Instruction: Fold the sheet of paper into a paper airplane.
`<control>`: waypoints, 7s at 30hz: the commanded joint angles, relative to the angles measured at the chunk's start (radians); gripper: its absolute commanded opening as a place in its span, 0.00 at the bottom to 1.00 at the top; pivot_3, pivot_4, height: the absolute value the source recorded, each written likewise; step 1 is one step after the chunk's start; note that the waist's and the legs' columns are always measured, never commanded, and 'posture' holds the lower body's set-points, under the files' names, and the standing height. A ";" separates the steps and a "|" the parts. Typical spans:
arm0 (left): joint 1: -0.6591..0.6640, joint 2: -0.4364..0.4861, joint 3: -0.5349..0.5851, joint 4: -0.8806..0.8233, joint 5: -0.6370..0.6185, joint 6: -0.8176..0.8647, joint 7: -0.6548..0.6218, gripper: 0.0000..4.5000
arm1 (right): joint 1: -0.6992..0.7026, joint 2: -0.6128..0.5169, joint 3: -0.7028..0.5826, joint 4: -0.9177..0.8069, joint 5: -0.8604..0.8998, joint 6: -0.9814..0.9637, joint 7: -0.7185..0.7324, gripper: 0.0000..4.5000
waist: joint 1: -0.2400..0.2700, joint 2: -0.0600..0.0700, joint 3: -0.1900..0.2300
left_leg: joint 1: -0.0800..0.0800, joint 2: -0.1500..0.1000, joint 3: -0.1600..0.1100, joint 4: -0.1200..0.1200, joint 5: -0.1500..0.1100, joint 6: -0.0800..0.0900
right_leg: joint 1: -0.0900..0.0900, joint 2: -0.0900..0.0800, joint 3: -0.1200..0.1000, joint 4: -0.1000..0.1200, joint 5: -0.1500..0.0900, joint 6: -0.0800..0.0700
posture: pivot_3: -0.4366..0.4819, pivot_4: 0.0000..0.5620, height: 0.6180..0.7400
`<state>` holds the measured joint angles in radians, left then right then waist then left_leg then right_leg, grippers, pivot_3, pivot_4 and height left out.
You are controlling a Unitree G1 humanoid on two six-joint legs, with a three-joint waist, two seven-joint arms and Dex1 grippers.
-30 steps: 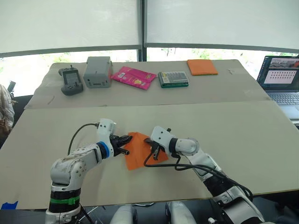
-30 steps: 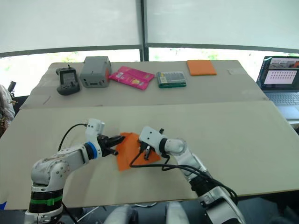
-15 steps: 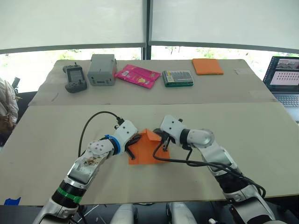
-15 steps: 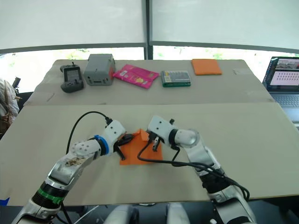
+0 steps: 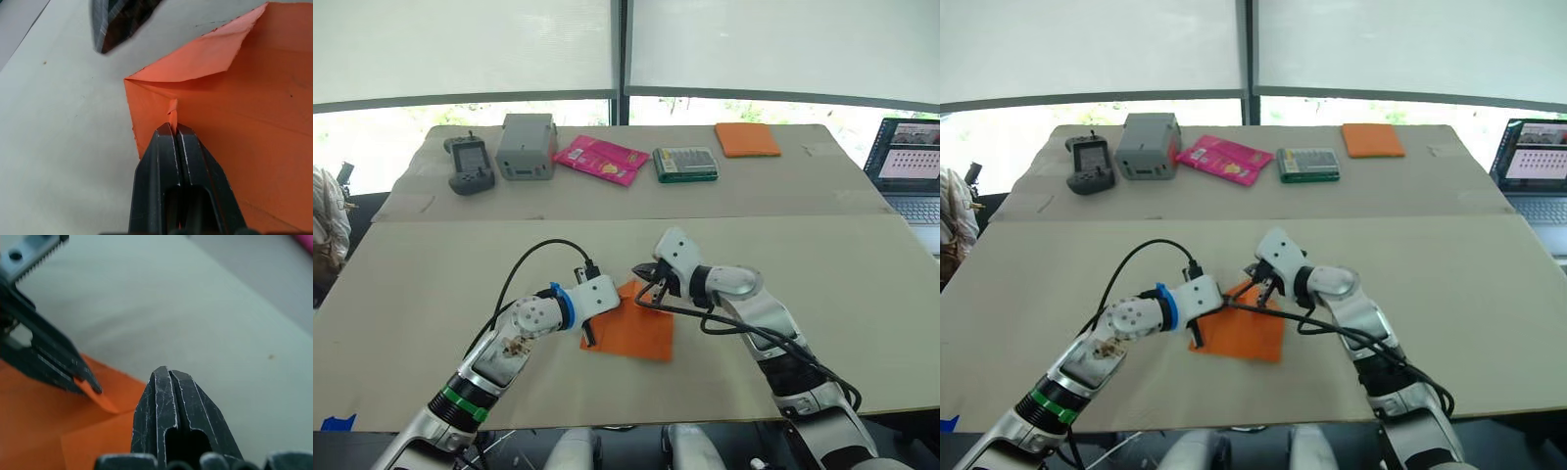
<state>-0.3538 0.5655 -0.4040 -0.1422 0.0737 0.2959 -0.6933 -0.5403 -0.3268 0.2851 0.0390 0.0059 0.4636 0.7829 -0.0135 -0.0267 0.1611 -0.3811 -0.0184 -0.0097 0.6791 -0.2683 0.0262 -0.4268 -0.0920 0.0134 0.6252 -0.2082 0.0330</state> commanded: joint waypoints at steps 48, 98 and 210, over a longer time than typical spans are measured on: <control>-0.006 -0.103 0.210 0.087 -0.252 0.219 -0.093 0.01 | -0.012 0.047 0.110 0.227 -0.070 -0.126 0.035 0.00 | -0.008 0.000 -0.001 | 0.008 0.001 0.000 -0.001 0.000 0.000 | 0.005 0.000 0.001 0.003 0.000 0.000 | 0.48 0.27 1.00; 0.106 -0.112 0.245 0.081 -0.296 0.293 -0.020 0.01 | -0.011 0.051 0.082 0.246 -0.071 -0.193 -0.032 0.00 | -0.002 0.002 -0.003 | 0.011 0.001 0.000 -0.001 0.000 0.001 | 0.007 0.000 0.001 0.002 0.000 0.000 | 0.48 0.27 1.00; -0.129 -0.269 0.214 0.289 -0.341 0.260 -0.126 0.01 | 0.271 -0.282 -0.059 -0.244 0.053 0.073 0.021 0.00 | -0.004 -0.003 -0.002 | 0.006 0.001 0.000 0.000 0.000 0.003 | 0.007 0.001 0.002 -0.002 -0.001 0.002 | 0.48 0.27 1.00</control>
<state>-0.4731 0.2869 -0.1763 0.1444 -0.2888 0.5873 -0.8106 -0.2710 -0.6172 0.1913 -0.2048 0.0612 0.5416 0.7976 -0.0176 -0.0297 0.1586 -0.3752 -0.0178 -0.0093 0.6795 -0.2682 0.0293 -0.4201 -0.0908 0.0151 0.6237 -0.2092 0.0353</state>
